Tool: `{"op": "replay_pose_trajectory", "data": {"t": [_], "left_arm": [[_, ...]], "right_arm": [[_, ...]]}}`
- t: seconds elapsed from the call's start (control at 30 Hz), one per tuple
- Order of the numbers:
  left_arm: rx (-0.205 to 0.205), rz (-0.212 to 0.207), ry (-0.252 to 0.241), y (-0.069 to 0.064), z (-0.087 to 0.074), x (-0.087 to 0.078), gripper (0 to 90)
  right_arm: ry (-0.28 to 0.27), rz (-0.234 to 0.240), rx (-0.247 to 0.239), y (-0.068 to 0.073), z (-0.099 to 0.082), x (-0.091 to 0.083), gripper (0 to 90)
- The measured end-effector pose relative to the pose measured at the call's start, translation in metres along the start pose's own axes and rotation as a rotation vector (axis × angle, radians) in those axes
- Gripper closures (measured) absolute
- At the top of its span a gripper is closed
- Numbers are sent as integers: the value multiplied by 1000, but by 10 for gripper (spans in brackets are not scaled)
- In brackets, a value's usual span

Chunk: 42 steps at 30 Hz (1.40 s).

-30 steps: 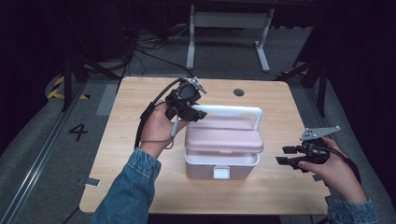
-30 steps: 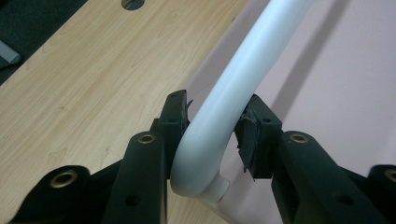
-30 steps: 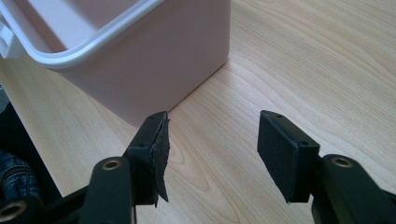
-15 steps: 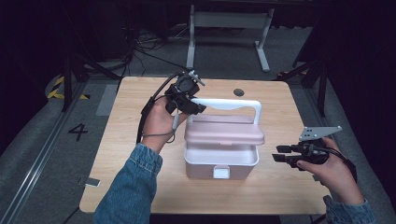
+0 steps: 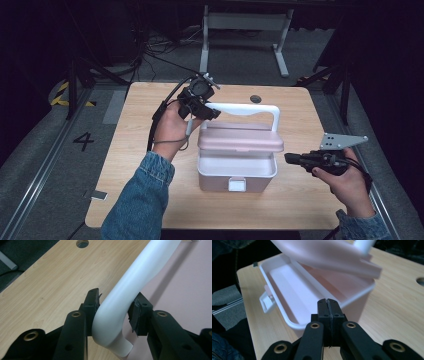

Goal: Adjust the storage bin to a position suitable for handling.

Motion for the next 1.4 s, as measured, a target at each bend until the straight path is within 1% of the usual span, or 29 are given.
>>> {"op": "replay_pose_trajectory", "data": {"t": [0.1, 0.13, 0.23, 0.27, 0.33, 0.37, 0.43, 0.47, 0.57, 0.7, 0.8, 0.83, 0.87, 0.97, 1.03, 1.17, 1.23, 1.27, 1.3, 1.33, 1.4], "left_arm": [[0, 1, 1, 0, 0, 0, 639], [1, -1, 8, 0, 0, 0, 638], [1, 1, 8, -1, -1, 1, 636], [1, 2, 9, -1, -1, 2, 633], [2, 4, 8, -2, -2, 3, 632], [2, 3, 17, -2, -3, 3, 631], [5, 3, 8, -2, -4, 4, 630], [3, -1, 11, -2, -4, 4, 630], [0, -6, -3, -3, -5, 2, 623], [3, -1, -25, -5, -4, -2, 574], [5, -3, -30, -7, -4, -5, 556], [7, 2, -37, -8, -4, -6, 550], [15, -2, -33, -8, -4, -8, 546], [20, 7, -43, -12, -4, -11, 534], [22, 5, -49, -12, -4, -13, 519], [3, 11, -68, -8, -7, -20, 466], [-11, 15, -81, -6, -9, -24, 459], [-16, 30, -80, -5, -12, -27, 459], [-20, 55, -78, -3, -15, -31, 458], [-26, 64, -83, -2, -19, -35, 454], [-43, 69, -95, 1, -25, -42, 453]], "right_arm": [[-41, 20, -15, 5, 2, 7, 900], [-60, 30, -16, 6, 3, 10, 900], [-102, 51, -8, 8, 2, 15, 900], [-113, 62, 4, 8, 0, 18, 900], [-113, 62, 12, 8, -2, 21, 900], [-123, 63, 17, 7, -2, 22, 900], [-147, 56, 19, 7, -1, 22, 900], [-153, 54, 19, 7, -1, 22, 900], [-161, 47, 17, 7, -1, 22, 900], [-168, 45, 16, 7, 0, 22, 900], [-169, 43, 15, 7, 0, 22, 900], [-171, 40, 14, 7, 0, 22, 900], [-171, 37, 12, 7, 0, 22, 900], [-167, 34, 13, 7, -1, 22, 900], [-164, 38, 15, 7, -1, 23, 900], [-161, 33, 5, 8, 0, 23, 900], [-159, 32, 1, 8, 0, 22, 900], [-162, 29, -3, 8, 1, 23, 900], [-159, 24, -10, 9, 1, 22, 900], [-159, 20, -14, 10, 2, 22, 900], [-167, 20, -19, 10, 4, 22, 900]]}}
Point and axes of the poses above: each handheld gripper's, and its own axes: x roughly forward along the jaws, z roughly out of its top, y roughly to its left, the point moved 3 cm from there along x, roughly forward along the jaws, and after that the axes turned 8 degrees about -y, right-handed, at the moved point
